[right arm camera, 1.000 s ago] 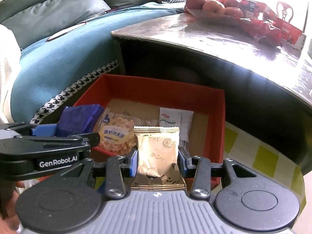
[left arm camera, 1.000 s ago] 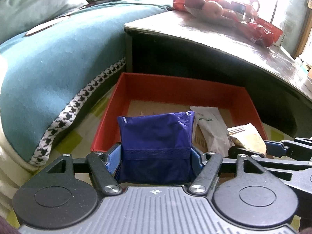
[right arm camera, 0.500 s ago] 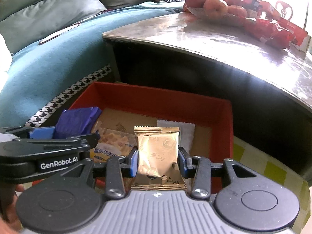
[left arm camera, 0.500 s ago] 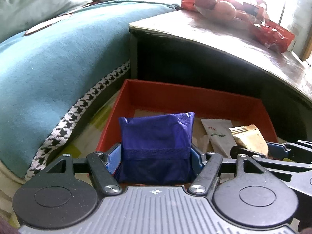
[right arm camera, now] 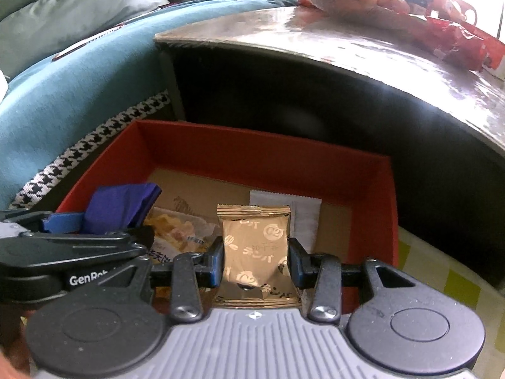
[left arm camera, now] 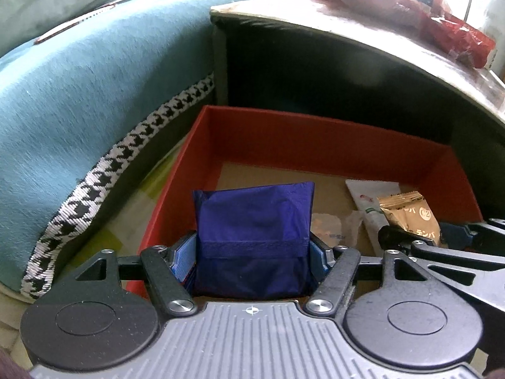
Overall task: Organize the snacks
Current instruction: 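Open the right tool dropping the gold packet while the left tool releases the blue pouch in the box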
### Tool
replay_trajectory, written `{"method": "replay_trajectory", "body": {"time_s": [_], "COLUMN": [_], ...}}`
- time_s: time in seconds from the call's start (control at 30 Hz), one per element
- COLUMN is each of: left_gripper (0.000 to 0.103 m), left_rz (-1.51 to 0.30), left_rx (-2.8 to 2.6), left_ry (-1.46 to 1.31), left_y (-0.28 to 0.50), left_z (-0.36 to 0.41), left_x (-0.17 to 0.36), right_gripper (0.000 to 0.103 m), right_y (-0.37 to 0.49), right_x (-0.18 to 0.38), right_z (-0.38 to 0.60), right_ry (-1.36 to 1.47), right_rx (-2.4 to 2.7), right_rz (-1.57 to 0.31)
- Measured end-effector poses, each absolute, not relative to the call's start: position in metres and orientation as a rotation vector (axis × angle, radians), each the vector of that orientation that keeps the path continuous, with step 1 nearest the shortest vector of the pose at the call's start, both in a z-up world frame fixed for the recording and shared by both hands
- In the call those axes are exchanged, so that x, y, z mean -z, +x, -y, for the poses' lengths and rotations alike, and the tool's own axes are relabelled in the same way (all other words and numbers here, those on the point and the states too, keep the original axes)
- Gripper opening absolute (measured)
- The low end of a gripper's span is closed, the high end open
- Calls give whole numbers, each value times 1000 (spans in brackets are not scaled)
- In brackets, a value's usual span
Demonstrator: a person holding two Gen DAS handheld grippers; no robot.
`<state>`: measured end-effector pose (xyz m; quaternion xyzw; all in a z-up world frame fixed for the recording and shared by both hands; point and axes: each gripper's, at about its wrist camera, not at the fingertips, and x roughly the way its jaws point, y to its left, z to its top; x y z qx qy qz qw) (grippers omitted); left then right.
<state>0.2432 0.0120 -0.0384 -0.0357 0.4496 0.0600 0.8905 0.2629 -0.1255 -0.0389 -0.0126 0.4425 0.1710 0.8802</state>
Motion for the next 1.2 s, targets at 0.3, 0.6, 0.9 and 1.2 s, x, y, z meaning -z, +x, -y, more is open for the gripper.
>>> {"method": "replay_trajectory", "body": {"time_s": [0.3,0.6,0.9,1.2], "left_gripper": [77,81,85,88], "left_rz": [-952,-957,-933,-910], "left_rx": [-146,-155,-154,-144], "left_ry": [-63,-72,-71,-102], "left_y": [247,248,245,240], "left_z": [-14,-18,-17,-20], "left_x": [47,47,38,25], "right_gripper": [44,58,60,60], "right_y": [265,266,264,255], "right_x": [47,47,41,30], "right_z": [122,127,132,133], "right_ry": [-28,-23,-25,-43], "right_rx": [-363,-331,-322,-320], "right_rz": [-929,-926,-917,-904]}}
